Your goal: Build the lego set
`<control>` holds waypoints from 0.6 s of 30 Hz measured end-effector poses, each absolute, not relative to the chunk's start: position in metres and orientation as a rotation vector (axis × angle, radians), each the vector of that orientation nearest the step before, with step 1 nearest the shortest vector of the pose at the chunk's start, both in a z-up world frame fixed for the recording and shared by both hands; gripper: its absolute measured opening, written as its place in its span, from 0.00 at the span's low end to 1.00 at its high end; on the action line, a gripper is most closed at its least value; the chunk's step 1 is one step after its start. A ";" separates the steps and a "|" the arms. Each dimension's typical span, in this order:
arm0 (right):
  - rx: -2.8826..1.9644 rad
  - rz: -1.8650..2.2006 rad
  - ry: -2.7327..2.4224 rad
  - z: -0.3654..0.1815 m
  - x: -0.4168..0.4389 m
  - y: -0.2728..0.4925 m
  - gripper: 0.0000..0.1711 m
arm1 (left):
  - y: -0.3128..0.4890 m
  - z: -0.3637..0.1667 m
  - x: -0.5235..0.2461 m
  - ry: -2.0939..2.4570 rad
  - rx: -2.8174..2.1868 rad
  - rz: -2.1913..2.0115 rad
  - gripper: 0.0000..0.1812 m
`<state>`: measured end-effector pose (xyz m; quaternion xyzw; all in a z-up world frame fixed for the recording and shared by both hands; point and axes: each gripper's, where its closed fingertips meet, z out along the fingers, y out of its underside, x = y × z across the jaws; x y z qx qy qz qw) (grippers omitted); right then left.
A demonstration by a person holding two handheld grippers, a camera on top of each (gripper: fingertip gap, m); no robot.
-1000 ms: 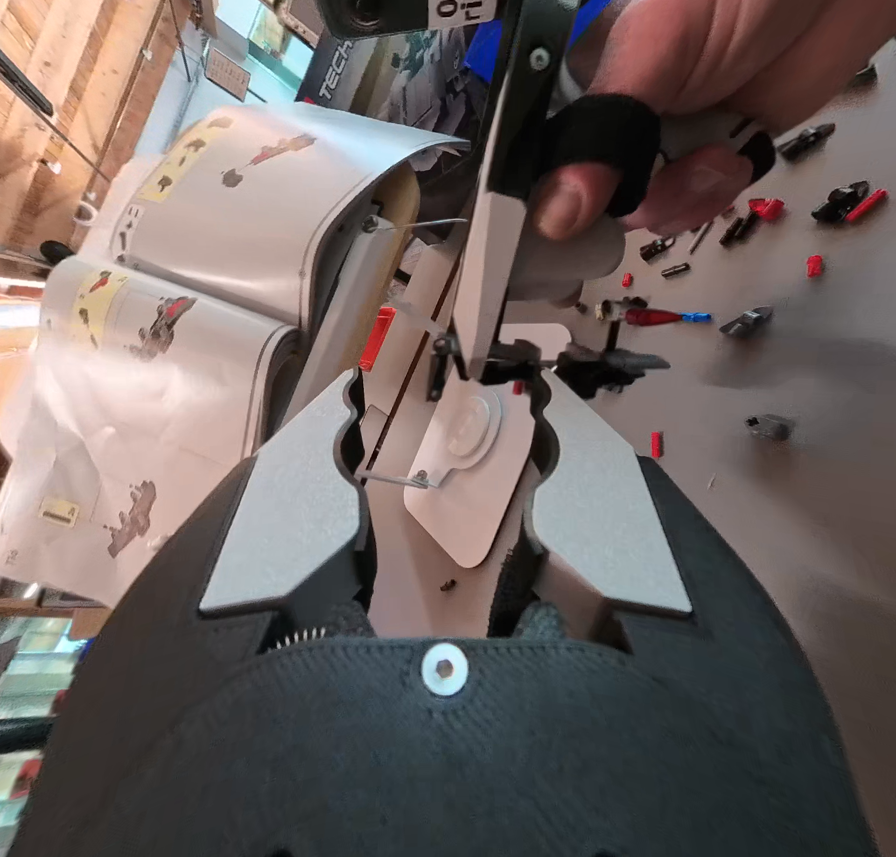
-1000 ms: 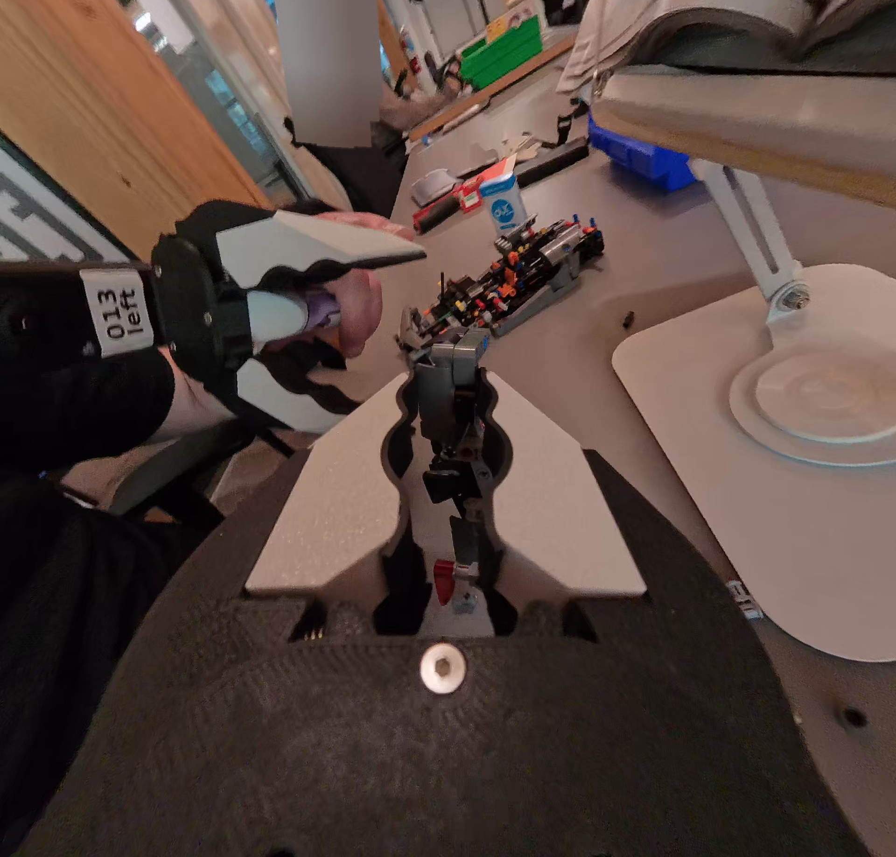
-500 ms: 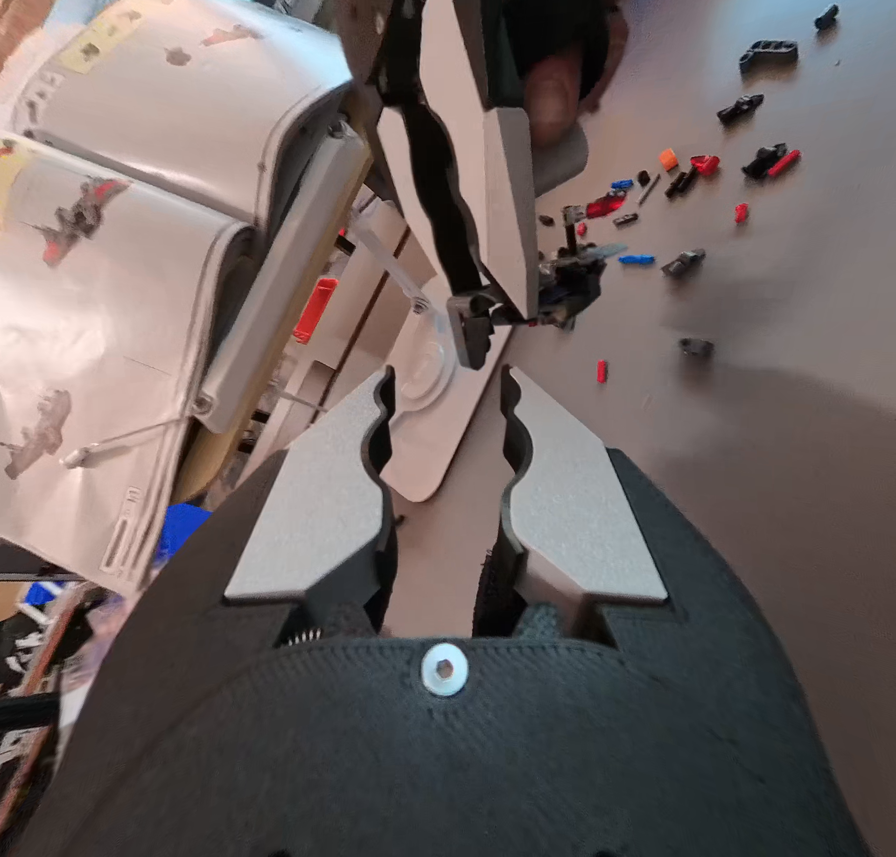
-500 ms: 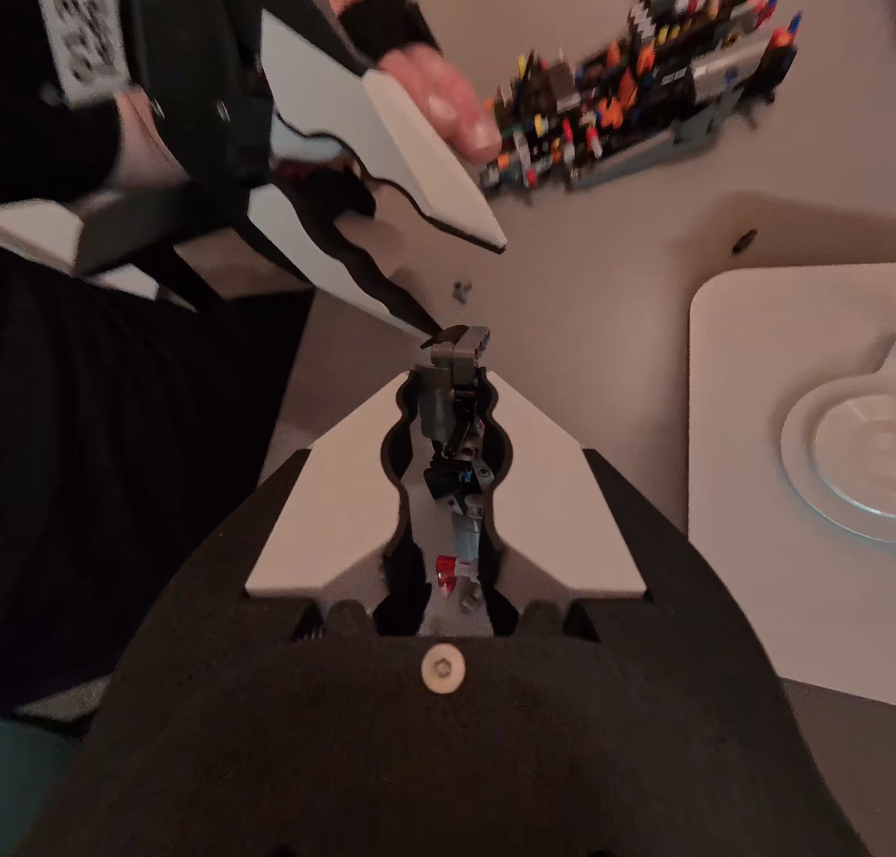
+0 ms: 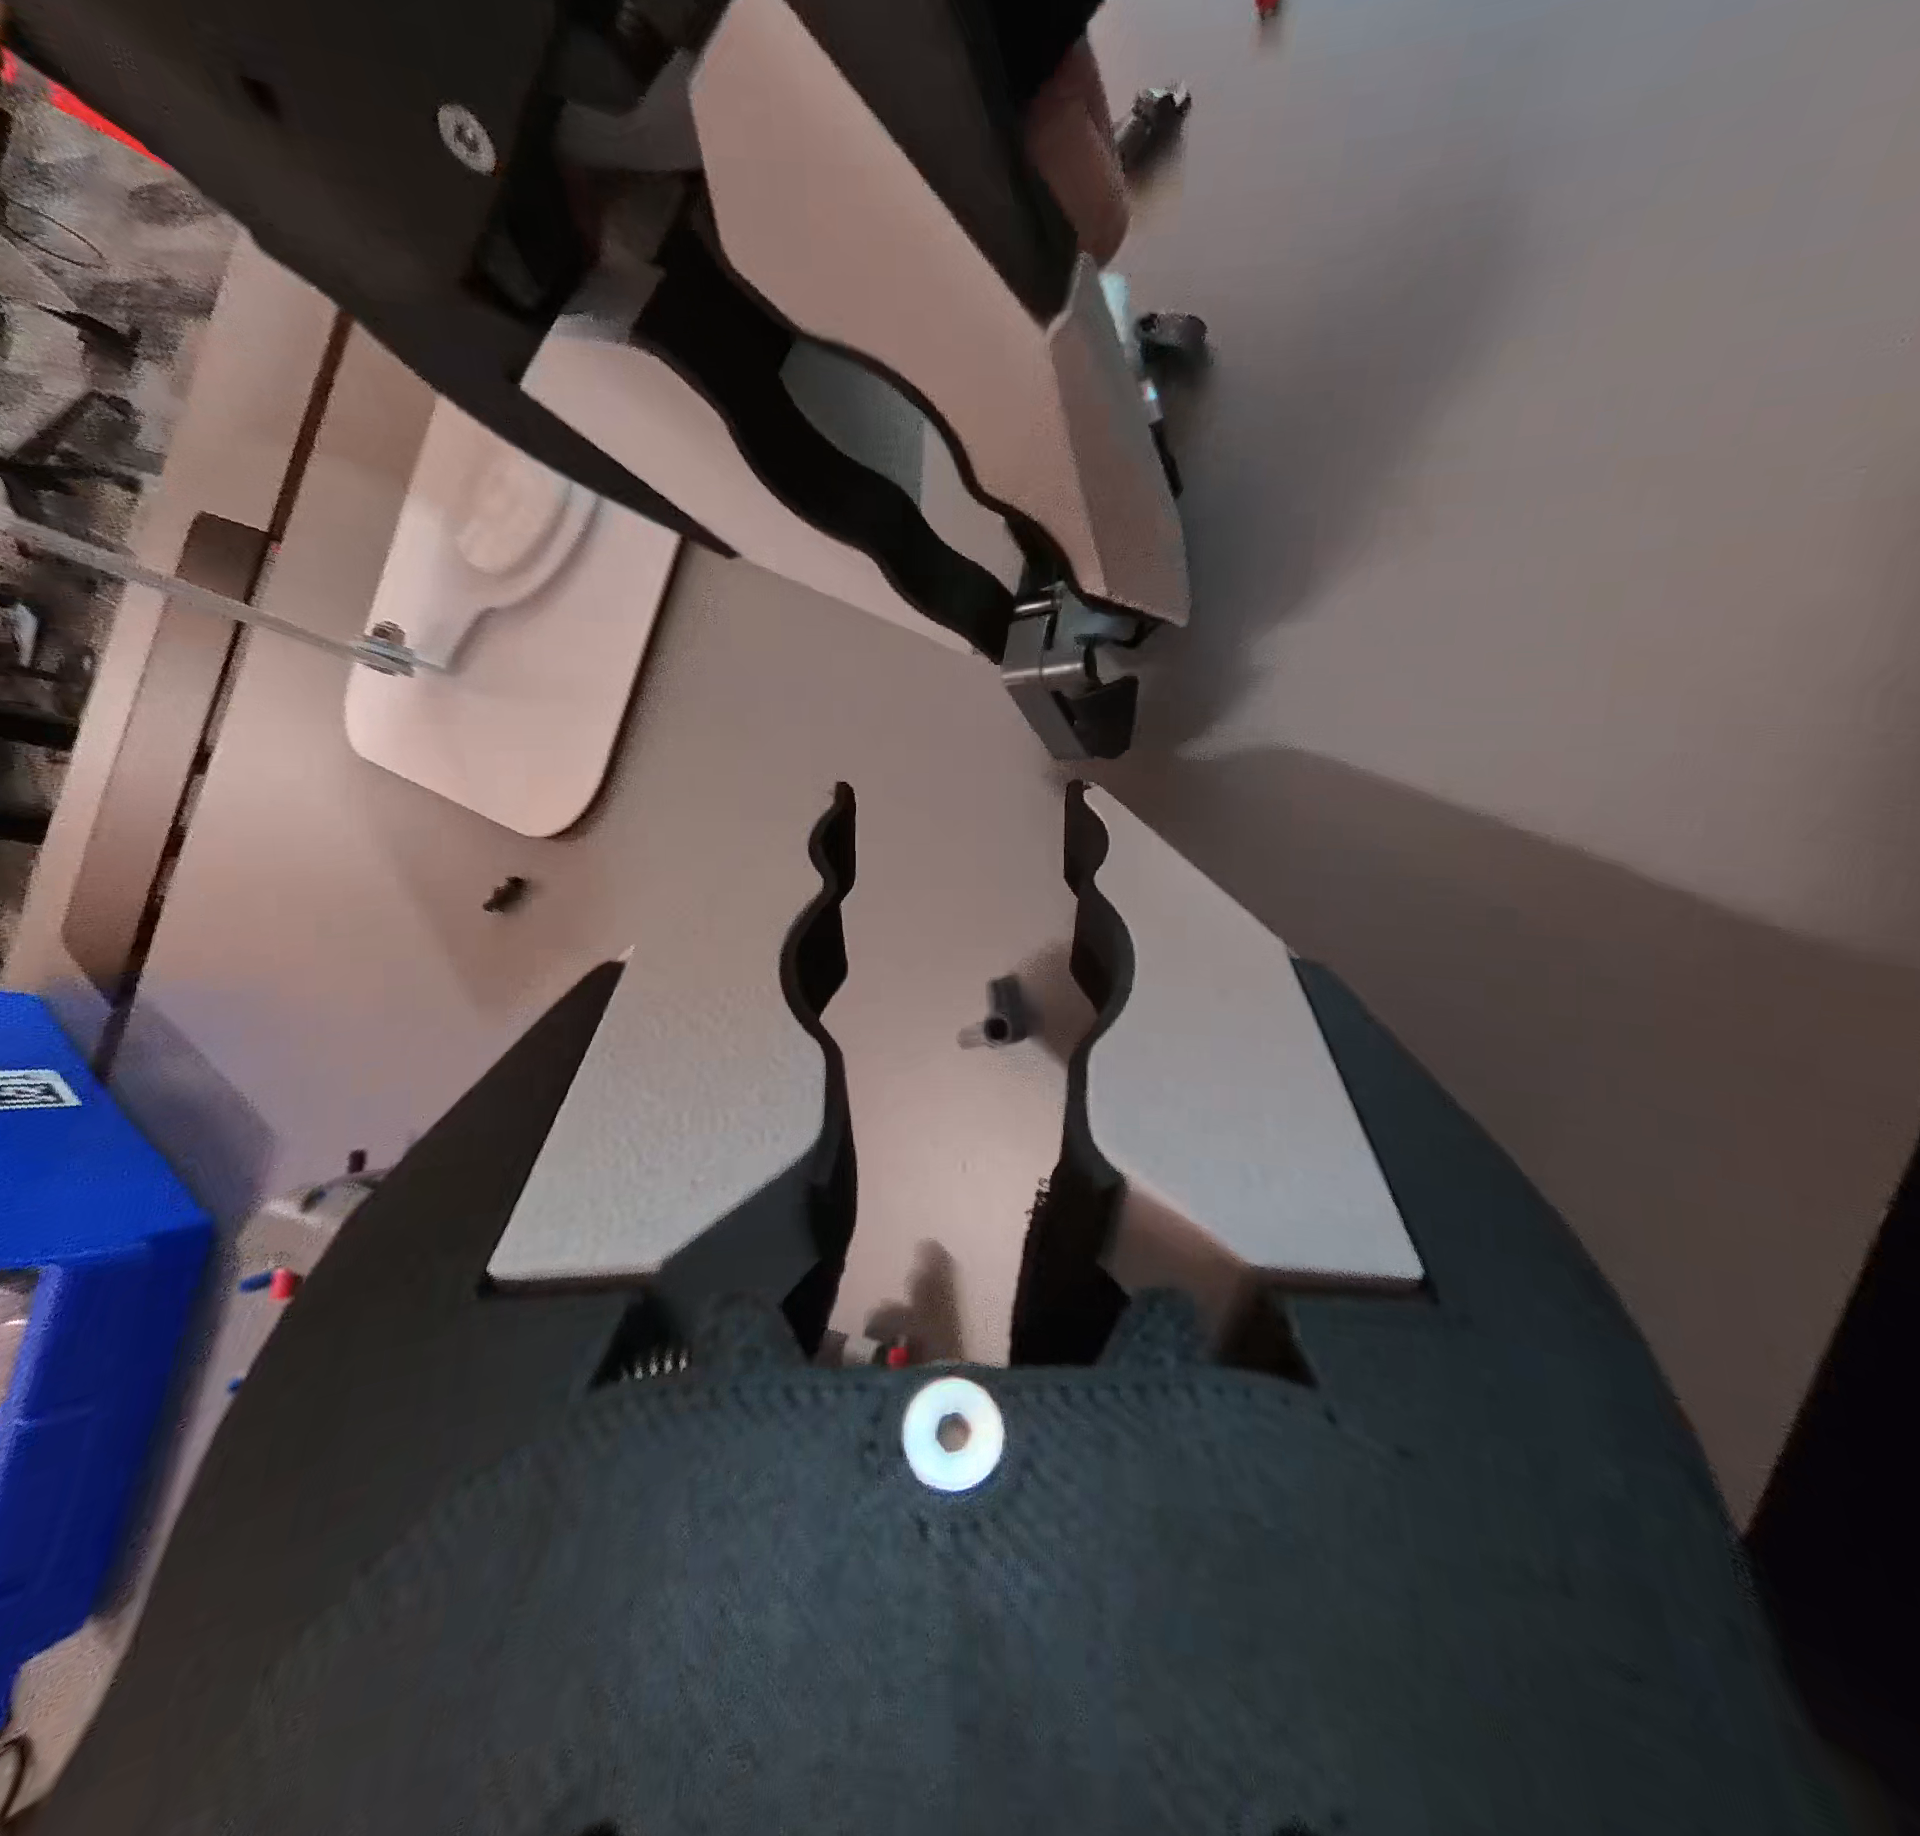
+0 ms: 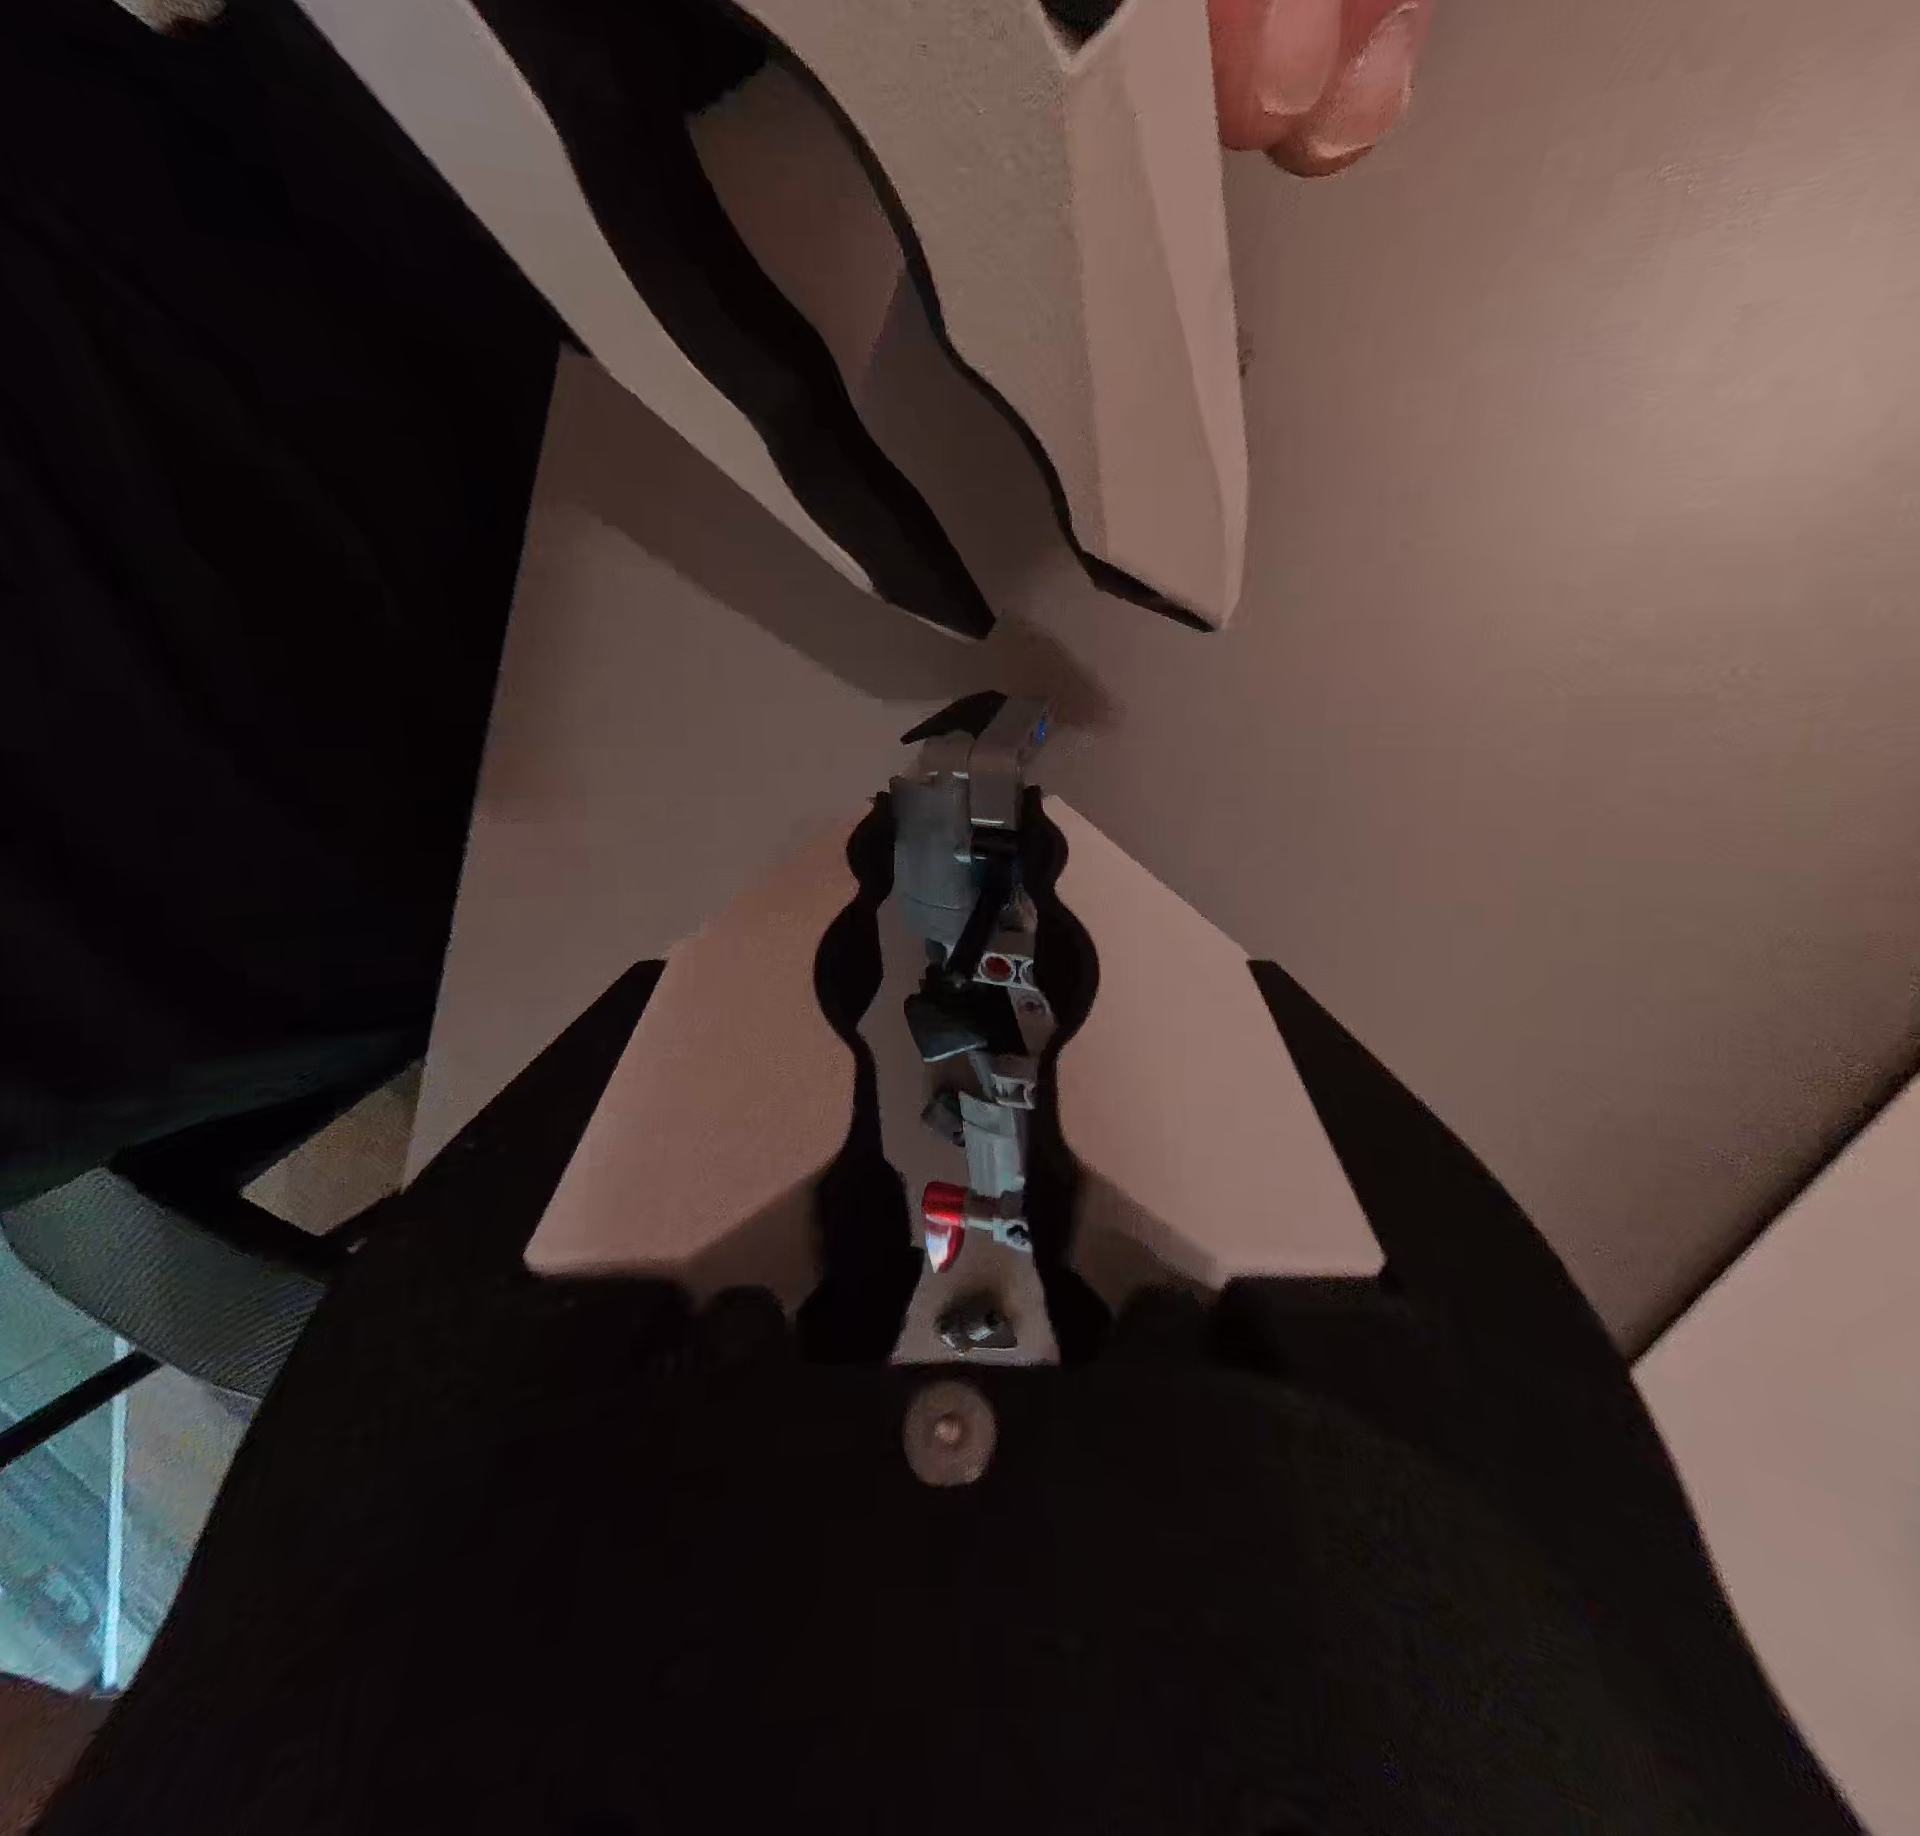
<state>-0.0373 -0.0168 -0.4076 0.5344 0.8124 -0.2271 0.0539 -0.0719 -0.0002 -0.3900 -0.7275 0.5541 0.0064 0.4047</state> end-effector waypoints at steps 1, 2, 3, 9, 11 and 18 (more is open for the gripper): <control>1.616 -0.656 2.481 -0.412 -0.039 -0.017 0.13 | -0.002 -0.393 -0.073 1.402 -1.844 0.005 0.21; 1.602 -0.639 2.490 -0.415 -0.039 -0.018 0.13 | -0.005 -0.397 -0.073 1.410 -1.856 -0.010 0.21; 1.606 -0.628 2.498 -0.417 -0.041 -0.019 0.13 | -0.007 -0.399 -0.073 1.410 -1.855 -0.013 0.21; 1.682 -0.683 2.573 -0.406 -0.047 -0.013 0.27 | -0.010 -0.403 -0.072 1.411 -1.860 -0.032 0.21; 1.763 -0.706 2.609 -0.393 -0.043 0.000 0.31 | -0.011 -0.400 -0.070 1.401 -1.855 -0.036 0.22; 1.882 -0.677 2.726 -0.384 0.015 0.017 0.28 | -0.009 -0.397 -0.056 1.398 -1.816 -0.030 0.24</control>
